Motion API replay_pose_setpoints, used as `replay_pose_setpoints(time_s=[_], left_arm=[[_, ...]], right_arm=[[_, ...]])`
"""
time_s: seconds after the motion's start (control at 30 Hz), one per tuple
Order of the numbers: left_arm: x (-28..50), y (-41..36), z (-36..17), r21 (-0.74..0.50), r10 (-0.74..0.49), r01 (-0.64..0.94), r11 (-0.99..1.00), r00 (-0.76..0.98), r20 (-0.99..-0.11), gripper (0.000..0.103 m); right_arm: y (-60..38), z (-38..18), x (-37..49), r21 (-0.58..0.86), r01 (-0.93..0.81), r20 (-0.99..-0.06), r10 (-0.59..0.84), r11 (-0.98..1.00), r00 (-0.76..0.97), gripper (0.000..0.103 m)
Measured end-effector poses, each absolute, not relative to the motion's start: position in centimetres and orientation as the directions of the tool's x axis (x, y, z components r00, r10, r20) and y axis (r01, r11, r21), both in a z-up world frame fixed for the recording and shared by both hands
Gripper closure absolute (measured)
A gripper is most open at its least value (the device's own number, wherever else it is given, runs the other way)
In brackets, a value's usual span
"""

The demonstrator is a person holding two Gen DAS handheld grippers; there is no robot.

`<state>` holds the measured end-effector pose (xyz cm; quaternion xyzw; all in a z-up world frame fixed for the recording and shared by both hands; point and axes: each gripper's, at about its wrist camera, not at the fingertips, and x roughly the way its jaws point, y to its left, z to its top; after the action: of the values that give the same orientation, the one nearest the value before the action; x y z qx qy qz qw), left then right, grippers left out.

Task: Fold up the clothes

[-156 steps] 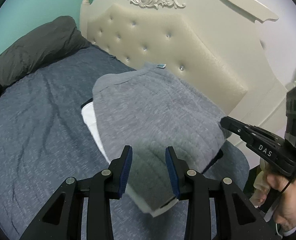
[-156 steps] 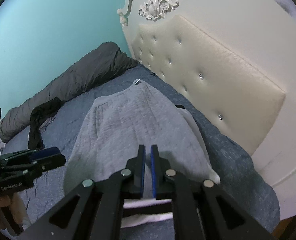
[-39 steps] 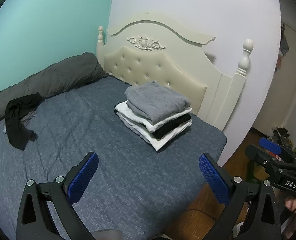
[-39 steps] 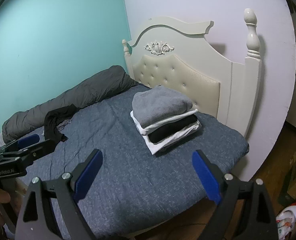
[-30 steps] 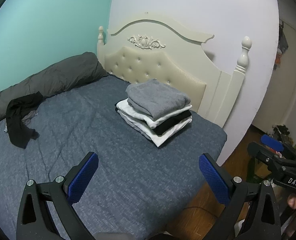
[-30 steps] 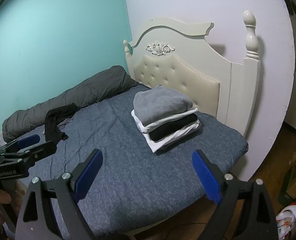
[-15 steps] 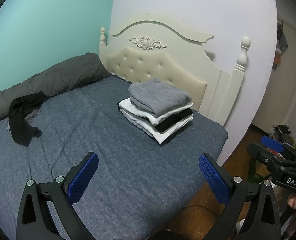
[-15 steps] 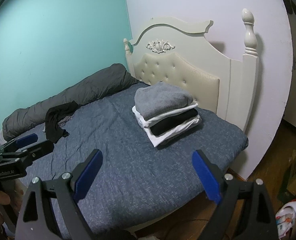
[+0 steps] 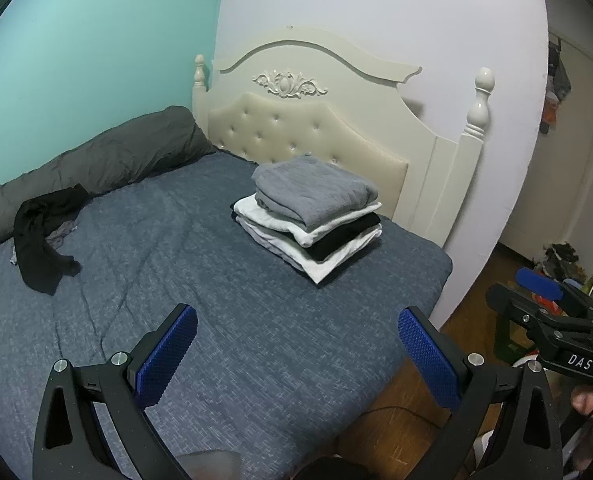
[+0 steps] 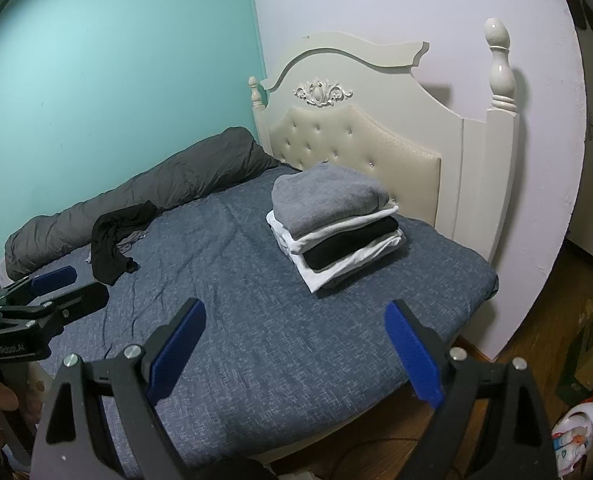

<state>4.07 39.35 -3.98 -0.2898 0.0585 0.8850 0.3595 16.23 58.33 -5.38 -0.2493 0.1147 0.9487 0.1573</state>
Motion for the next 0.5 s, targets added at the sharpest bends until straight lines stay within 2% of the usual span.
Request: replay_pose_setpoints(time_s=[0.37,0.5], left_arm=[[3.91,39.09,-3.95,-0.107,0.604,-0.669,-0.735,-0.576,-0.551,0.0],[3.9,38.99,-3.87,-0.107,0.603,-0.666,-0.738,-0.581,-0.547,0.0]], right_arm=[[58.25,-5.42,16.18,0.138,-0.356,-0.502,0.244,-0.924,-0.829,0.011],[58.17,-5.32,16.2,0.137,-0.354,-0.497,0.245,-0.925,-0.833,0.006]])
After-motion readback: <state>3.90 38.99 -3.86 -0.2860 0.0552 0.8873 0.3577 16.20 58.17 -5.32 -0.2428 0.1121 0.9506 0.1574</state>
